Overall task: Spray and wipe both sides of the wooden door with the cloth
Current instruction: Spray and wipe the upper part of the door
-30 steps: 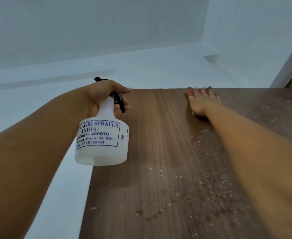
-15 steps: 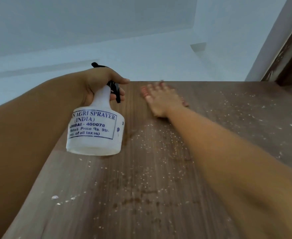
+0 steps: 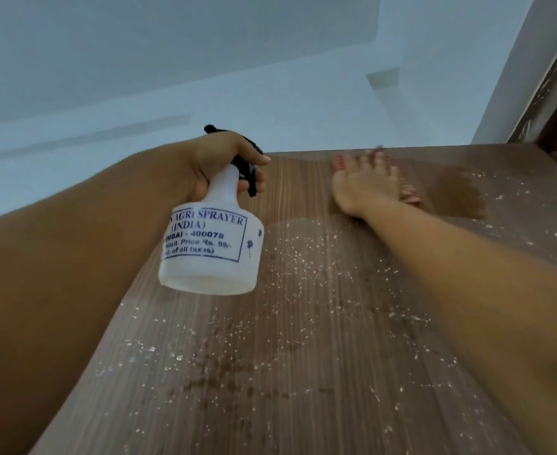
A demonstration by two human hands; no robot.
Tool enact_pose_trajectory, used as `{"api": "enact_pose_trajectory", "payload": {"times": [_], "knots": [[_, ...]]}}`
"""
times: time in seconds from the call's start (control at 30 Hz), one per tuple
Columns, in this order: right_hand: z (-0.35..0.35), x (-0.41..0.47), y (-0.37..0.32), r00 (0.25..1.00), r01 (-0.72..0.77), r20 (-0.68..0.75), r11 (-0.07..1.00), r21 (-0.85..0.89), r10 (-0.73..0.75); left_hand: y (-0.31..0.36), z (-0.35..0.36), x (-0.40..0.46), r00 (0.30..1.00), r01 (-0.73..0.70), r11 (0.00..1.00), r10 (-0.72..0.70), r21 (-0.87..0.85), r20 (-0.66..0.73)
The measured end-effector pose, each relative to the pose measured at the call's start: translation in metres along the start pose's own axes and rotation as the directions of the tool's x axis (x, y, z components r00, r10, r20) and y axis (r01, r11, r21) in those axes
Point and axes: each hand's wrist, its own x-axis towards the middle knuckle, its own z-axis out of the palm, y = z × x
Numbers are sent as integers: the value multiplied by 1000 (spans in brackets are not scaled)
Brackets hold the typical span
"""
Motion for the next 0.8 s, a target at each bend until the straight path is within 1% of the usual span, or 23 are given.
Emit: {"api": "enact_pose_trajectory", "payload": {"times": [0.07, 0.1, 0.17, 0.2, 0.23, 0.3, 0.33, 0.37, 0.4, 0.43, 0.47, 0.5, 0.57, 0.63, 0.67, 0.73, 0.77, 0.8], "knots": [[9, -13, -43, 980, 192, -52, 981, 32, -191, 5, 3, -2, 1000, 8, 1000, -8, 6, -12], [13, -19, -66, 961, 275, -50, 959, 74, -272, 7, 4, -3, 1000, 11, 1000, -11, 1, -6], [19, -25, -106, 903, 423, 34, 900, 108, -428, 8, 5, -6, 1000, 10, 999, -9, -34, 15], [20, -27, -122, 886, 441, 102, 889, 123, -453, 9, 5, -7, 1000, -2, 999, 3, -46, 9], [19, -27, -133, 891, 399, 175, 907, 135, -418, 9, 4, -8, 1000, -21, 999, 21, -49, -8], [11, -20, -139, 929, 195, 268, 953, 231, -255, 7, 0, -7, 998, -48, 998, 47, -39, -47], [5, -15, -137, 946, 128, 257, 954, 271, -199, 6, -2, -5, 998, -50, 998, 49, -25, -50], [0, -12, -133, 959, 158, 187, 949, 274, -214, 4, -2, -3, 998, -39, 999, 38, -13, -40], [-3, -5, -124, 952, 241, 134, 945, 219, -274, 3, -1, -2, 999, -29, 1000, 29, -2, -28], [-2, 5, -110, 929, 348, 87, 929, 125, -360, 1, 2, -1, 999, -28, 1000, 28, 8, -28], [1, 23, -91, 916, 396, 56, 917, 40, -398, -1, 3, 0, 999, -33, 999, 33, 10, -33], [2, 44, -66, 939, 340, 51, 940, -5, -339, -4, 2, 2, 999, -41, 999, 41, 11, -31], [0, 79, 1, 990, 138, 48, 986, -92, -134, -10, 3, 5, 999, -38, 999, 38, 1, 8], [-10, 77, 62, 997, -64, 28, 994, -88, 66, -15, 2, 8, 998, -22, 1000, 23, -15, 54], [-13, 70, 78, 986, -164, 1, 985, -59, 165, -18, 2, 8, 998, -22, 999, 23, -24, 65], [-13, 54, 77, 958, -283, -38, 959, -6, 283, -21, 3, 7, 997, -41, 998, 44, -36, 70], [-10, 48, 64, 950, -309, -47, 951, -8, 308, -21, 3, 7, 996, -51, 998, 53, -38, 69], [-8, 44, 47, 957, -288, -45, 958, 18, 288, -20, 4, 5, 996, -53, 998, 56, -35, 69]]}}
